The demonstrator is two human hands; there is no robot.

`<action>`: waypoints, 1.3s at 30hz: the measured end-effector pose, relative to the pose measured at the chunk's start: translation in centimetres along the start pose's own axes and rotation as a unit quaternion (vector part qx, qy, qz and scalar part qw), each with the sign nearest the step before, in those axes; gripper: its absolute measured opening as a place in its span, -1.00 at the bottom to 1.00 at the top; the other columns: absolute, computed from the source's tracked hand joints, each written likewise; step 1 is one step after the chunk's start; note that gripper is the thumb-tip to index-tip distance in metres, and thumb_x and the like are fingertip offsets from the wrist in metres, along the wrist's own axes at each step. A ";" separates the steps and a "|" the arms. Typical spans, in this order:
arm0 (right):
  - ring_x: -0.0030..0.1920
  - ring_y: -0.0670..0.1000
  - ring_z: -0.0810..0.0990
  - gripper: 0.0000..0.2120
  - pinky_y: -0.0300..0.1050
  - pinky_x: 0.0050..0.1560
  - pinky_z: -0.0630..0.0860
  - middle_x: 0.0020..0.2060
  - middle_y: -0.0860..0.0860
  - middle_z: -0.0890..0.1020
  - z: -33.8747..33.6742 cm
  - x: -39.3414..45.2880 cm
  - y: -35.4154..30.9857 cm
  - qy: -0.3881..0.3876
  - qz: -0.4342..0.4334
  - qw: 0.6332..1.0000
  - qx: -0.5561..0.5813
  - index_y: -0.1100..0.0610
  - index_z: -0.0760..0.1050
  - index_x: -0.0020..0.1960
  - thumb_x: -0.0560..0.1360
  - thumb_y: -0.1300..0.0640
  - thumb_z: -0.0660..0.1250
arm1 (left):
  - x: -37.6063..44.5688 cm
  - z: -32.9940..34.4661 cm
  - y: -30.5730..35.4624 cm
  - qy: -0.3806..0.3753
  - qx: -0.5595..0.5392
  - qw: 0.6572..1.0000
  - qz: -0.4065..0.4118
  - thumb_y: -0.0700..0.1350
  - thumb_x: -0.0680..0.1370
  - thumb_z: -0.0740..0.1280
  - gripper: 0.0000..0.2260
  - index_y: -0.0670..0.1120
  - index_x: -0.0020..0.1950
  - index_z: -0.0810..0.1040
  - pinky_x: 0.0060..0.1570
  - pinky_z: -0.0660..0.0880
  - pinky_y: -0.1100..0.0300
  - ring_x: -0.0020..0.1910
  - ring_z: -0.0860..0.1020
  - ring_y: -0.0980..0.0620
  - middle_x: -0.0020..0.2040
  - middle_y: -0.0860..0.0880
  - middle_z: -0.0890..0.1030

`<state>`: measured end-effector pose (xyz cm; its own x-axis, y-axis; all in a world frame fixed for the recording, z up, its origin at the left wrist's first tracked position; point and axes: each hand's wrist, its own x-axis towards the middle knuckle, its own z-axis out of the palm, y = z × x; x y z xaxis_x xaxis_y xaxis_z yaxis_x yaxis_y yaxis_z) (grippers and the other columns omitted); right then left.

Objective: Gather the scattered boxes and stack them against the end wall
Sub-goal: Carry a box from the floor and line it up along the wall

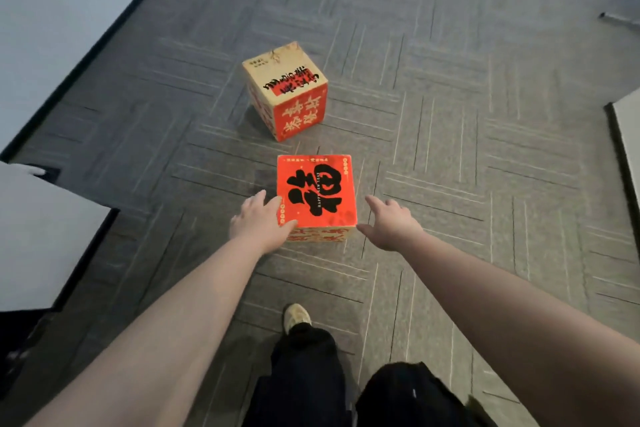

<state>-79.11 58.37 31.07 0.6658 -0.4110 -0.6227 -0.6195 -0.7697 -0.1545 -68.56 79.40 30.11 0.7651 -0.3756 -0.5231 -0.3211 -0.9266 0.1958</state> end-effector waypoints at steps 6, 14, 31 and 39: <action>0.39 0.24 0.29 -0.30 0.19 0.24 0.39 0.41 0.15 0.28 0.3 10.3 -3.2 -0.020 0.011 1.000 0.016 -0.11 -0.03 0.55 0.54 -0.22 0.21 | 9.8 0.9 -2.0 -0.040 0.015 0.999 -0.012 0.27 0.54 0.17 -0.36 0.11 0.55 0.04 0.40 0.18 -0.16 0.53 -0.01 -0.10 0.57 -0.05 -0.03; 0.46 0.24 0.18 -0.25 0.21 0.29 0.36 0.50 0.12 0.14 5.0 24.3 -2.2 -0.033 0.029 0.999 0.007 -0.19 -0.12 0.55 0.52 -0.25 0.22 | 21.5 8.6 -3.0 -0.063 -0.018 0.997 -0.041 0.27 0.54 0.17 -0.33 0.18 0.55 -0.07 0.43 0.10 -0.17 0.54 -0.08 -0.13 0.57 -0.01 -0.18; 0.53 0.29 -0.03 -0.11 0.27 0.34 0.30 0.56 0.09 -0.19 17.8 41.1 2.9 -0.042 0.067 0.995 0.066 -0.32 -0.23 0.50 0.43 -0.32 0.33 | 37.1 24.6 -2.6 -0.010 -0.042 0.994 -0.098 0.39 0.46 0.17 -0.18 0.22 0.51 -0.29 0.43 0.09 -0.17 0.53 -0.12 -0.23 0.56 -0.02 -0.25; 0.47 0.27 0.20 -0.07 0.18 0.30 0.39 0.55 0.08 -0.17 20.2 42.7 3.2 -0.036 0.074 0.985 0.152 -0.30 -0.15 0.52 0.42 -0.15 0.45 | 38.4 26.3 -3.5 -0.016 -0.110 0.985 -0.129 0.31 0.46 0.28 -0.15 0.21 0.53 -0.23 0.28 0.36 -0.14 0.47 0.14 -0.28 0.55 -0.05 -0.26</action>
<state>-61.06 48.22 -11.46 0.5348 -0.4627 -0.7070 -0.8103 -0.5181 -0.2739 -52.69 68.73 -12.47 0.7862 -0.1286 -0.6045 0.0144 -0.9740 0.2259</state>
